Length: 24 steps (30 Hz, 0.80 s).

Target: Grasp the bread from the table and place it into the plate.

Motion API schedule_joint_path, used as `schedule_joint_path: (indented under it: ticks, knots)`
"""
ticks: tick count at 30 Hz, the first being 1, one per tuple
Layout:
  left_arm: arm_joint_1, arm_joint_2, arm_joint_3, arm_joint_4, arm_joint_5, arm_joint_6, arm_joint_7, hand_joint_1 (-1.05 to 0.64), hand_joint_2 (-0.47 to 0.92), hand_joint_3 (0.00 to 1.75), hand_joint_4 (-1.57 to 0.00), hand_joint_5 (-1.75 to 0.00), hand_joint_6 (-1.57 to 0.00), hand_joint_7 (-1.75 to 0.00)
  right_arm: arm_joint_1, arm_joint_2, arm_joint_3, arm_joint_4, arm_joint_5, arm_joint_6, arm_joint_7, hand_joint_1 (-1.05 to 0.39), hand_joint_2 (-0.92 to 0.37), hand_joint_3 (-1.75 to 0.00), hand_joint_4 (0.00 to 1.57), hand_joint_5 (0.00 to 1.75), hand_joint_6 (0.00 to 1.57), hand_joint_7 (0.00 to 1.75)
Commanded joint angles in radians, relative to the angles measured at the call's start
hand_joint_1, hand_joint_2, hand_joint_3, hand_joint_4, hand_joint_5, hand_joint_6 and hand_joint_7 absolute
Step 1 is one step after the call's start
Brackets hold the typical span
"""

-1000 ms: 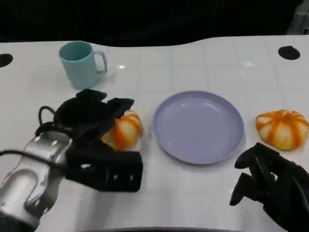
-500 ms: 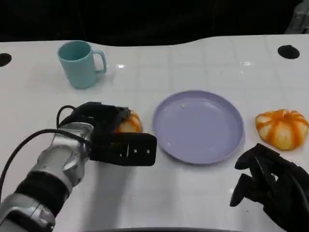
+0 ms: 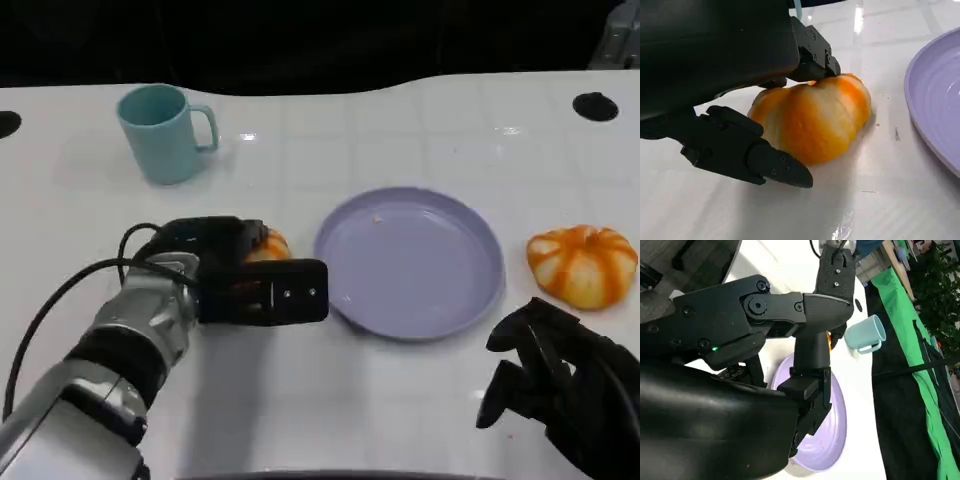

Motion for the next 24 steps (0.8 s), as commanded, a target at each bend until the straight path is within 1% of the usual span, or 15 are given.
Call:
schedule_joint_path:
  ticks: [1, 3, 5, 9, 10, 11, 12, 14, 15, 18, 20, 21, 22, 23, 24]
  knots:
    - [-0.004, 0.011, -0.011, 0.059, -0.002, -0.068, 0.137, -0.26, 0.92, 0.06, -0.8, -1.34, -1.14, -0.16, 0.009, -0.015, -0.01, -0.009, 0.002, -0.01, 0.006, -0.44, -0.92, -0.42, 0.61, 1.75, 0.47, 1.62]
    - [-0.003, 0.009, -0.011, 0.075, -0.006, -0.078, 0.168, -0.27, 0.92, 0.06, -0.83, -1.52, -1.22, -0.16, 0.008, -0.014, -0.011, -0.01, 0.003, -0.006, 0.004, -0.44, -0.92, -0.42, 0.61, 1.75, 0.46, 1.62]
    - [0.0, 0.006, -0.009, 0.084, -0.011, -0.077, 0.199, -0.3, 0.92, 0.24, -0.72, -1.66, -0.97, -0.56, 0.007, -0.013, -0.014, -0.011, 0.007, 0.001, 0.0, -0.44, -0.92, -0.41, 0.61, 1.75, 0.47, 1.62]
    - [0.007, 0.011, -0.004, 0.084, -0.016, -0.098, 0.262, -0.29, 0.92, 0.34, -0.7, -1.65, -0.85, -0.73, 0.006, -0.015, -0.015, -0.008, 0.007, -0.002, 0.004, -0.44, -0.92, -0.4, 0.61, 1.75, 0.47, 1.62]
    - [0.008, 0.013, -0.001, 0.083, -0.02, -0.106, 0.274, -0.28, 0.92, 0.35, -0.7, -1.7, -0.82, -0.88, 0.006, -0.014, -0.016, -0.007, 0.007, -0.001, 0.004, -0.44, -0.92, -0.4, 0.61, 1.75, 0.47, 1.62]
    - [0.008, 0.014, 0.002, 0.083, -0.023, -0.112, 0.281, -0.27, 0.92, 0.37, -0.74, -1.73, -0.73, -1.19, 0.006, -0.014, -0.016, -0.007, 0.008, 0.0, 0.003, -0.44, -0.92, -0.41, 0.61, 1.75, 0.47, 1.62]
    - [0.006, 0.014, 0.006, 0.082, -0.028, -0.114, 0.287, -0.26, 0.92, 0.37, -0.76, -1.74, -0.68, -1.28, 0.005, -0.012, -0.017, -0.009, 0.009, 0.003, -0.001, -0.44, -0.92, -0.41, 0.61, 1.75, 0.47, 1.62]
    - [0.003, 0.012, 0.012, 0.077, -0.036, -0.115, 0.306, -0.25, 0.92, 0.38, -0.76, -1.74, -0.64, -1.22, 0.005, -0.011, -0.017, -0.01, 0.008, 0.007, -0.004, -0.44, -0.92, -0.4, 0.61, 1.75, 0.47, 1.62]
    - [0.002, 0.011, 0.014, 0.075, -0.039, -0.115, 0.317, -0.24, 0.92, 0.31, -0.76, -1.75, -0.71, -0.92, 0.004, -0.012, -0.017, -0.009, 0.008, 0.007, -0.004, -0.44, -0.92, -0.41, 0.61, 1.75, 0.47, 1.61]
    - [-0.008, 0.008, 0.027, 0.055, -0.058, -0.117, 0.347, -0.23, 0.92, 0.25, -0.79, -1.75, -0.84, -0.54, 0.003, -0.013, -0.018, -0.003, 0.008, 0.002, 0.0, -0.43, -0.92, -0.41, 0.61, 1.75, 0.47, 1.61]
    - [-0.015, 0.004, 0.038, 0.045, -0.07, -0.12, 0.353, -0.23, 0.92, 0.25, -0.8, -1.75, -0.87, -0.48, 0.003, -0.013, -0.018, -0.003, 0.008, 0.002, 0.0, -0.43, -0.92, -0.4, 0.61, 1.75, 0.47, 1.61]
    - [-0.02, 0.0, 0.047, 0.039, -0.08, -0.121, 0.349, -0.24, 0.92, 0.24, -0.83, -1.75, -0.71, -1.04, 0.003, -0.013, -0.017, -0.002, 0.006, 0.001, 0.001, -0.43, -0.92, -0.4, 0.62, 1.75, 0.47, 1.62]
    - [-0.026, -0.003, 0.053, 0.033, -0.089, -0.12, 0.344, -0.25, 0.92, 0.26, -0.83, -1.75, -0.6, -1.38, 0.004, -0.014, -0.016, -0.002, 0.005, 0.0, 0.001, -0.43, -0.92, -0.4, 0.62, 1.75, 0.47, 1.62]
    - [-0.03, -0.005, 0.056, 0.03, -0.096, -0.119, 0.34, -0.23, 0.91, 0.26, -0.84, -1.75, -0.54, -1.59, 0.004, -0.014, -0.016, -0.002, 0.004, -0.001, 0.001, -0.43, -0.92, -0.4, 0.62, 1.75, 0.47, 1.62]
    - [-0.04, -0.01, 0.064, 0.026, -0.107, -0.114, 0.333, -0.22, 0.91, 0.26, -0.85, -1.75, -0.55, -1.59, 0.004, -0.014, -0.016, 0.0, 0.004, -0.002, 0.002, -0.44, -0.92, -0.4, 0.62, 1.75, 0.47, 1.62]
